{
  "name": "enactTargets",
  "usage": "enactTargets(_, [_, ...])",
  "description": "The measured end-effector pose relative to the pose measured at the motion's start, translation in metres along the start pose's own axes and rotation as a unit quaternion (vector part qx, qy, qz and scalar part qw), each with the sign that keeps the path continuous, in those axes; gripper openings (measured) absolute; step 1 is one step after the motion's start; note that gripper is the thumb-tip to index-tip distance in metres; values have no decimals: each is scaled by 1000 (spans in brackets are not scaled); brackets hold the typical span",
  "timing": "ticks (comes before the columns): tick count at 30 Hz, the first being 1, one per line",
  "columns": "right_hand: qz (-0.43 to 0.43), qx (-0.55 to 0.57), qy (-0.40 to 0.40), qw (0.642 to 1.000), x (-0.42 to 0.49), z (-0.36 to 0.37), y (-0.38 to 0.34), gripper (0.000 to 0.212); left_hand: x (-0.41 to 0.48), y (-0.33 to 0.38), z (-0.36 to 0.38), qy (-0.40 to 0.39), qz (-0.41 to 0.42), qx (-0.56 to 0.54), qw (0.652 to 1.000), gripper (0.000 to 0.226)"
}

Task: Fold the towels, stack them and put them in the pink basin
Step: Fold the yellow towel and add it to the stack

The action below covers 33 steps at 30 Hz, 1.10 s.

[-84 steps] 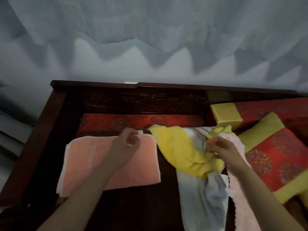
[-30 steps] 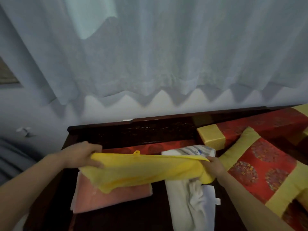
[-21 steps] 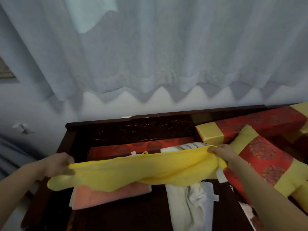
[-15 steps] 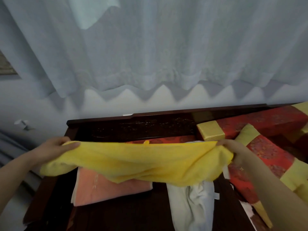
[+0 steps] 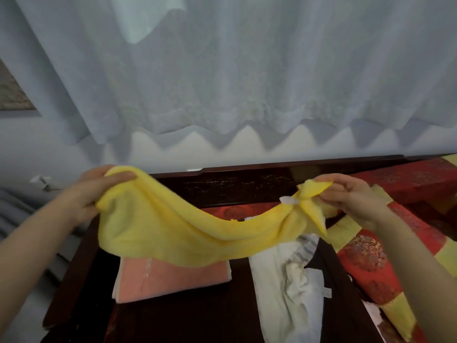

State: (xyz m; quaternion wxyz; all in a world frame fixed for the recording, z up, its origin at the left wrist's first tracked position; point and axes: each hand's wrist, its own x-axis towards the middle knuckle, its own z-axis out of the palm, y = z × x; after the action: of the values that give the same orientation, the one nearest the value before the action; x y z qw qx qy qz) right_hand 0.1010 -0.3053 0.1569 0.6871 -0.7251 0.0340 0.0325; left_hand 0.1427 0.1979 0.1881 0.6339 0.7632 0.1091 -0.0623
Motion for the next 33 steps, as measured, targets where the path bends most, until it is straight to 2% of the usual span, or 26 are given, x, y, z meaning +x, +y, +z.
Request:
enactTargets(1, [-29,-119,12,992,1,12,-1,28,-9,7,28,-1,-4,-33,999,13])
enactTargets(3, [-96,-317,43,943,4,35,1,20,-21,10,69,-43,-7,-92,995,22])
enactTargets(4, [-135,-377,40,915,6,45,3,19,-26,7,88,-68,-16,-128,989,26])
enactTargets(6, [-200,-421,2,885,8,62,8,17,-34,-3,118,-104,-52,-207,971,30])
enactTargets(7, [-218,-416,-26,883,8,69,9,13,-39,-8,131,-118,-63,-224,965,28])
enactTargets(9, [-207,-355,-92,907,4,79,7,5,-46,-19,151,-132,-71,-225,963,27])
enactTargets(12, [-184,-292,-153,926,-6,93,-1,6,-64,-32,171,-117,-47,-171,977,28])
enactTargets(15, [-200,-265,-152,931,-12,106,-3,7,-80,-38,187,-71,38,-103,991,26])
enactTargets(19, [-194,-212,-142,947,-15,119,-3,12,-90,-37,196,-27,96,-96,990,16])
enactTargets(25, [-139,-194,-200,950,-14,122,-3,43,-94,-36,191,-73,155,-79,982,23])
enactTargets(27, [-123,-193,-231,946,-13,122,-5,37,-93,-35,190,-81,182,-47,979,25])
enactTargets(30, [-111,-189,-239,946,-12,122,-9,17,-91,-34,189,-79,231,4,970,30])
enactTargets(33, [-111,-173,-222,953,-12,118,-16,14,-91,-37,183,-115,289,19,950,24])
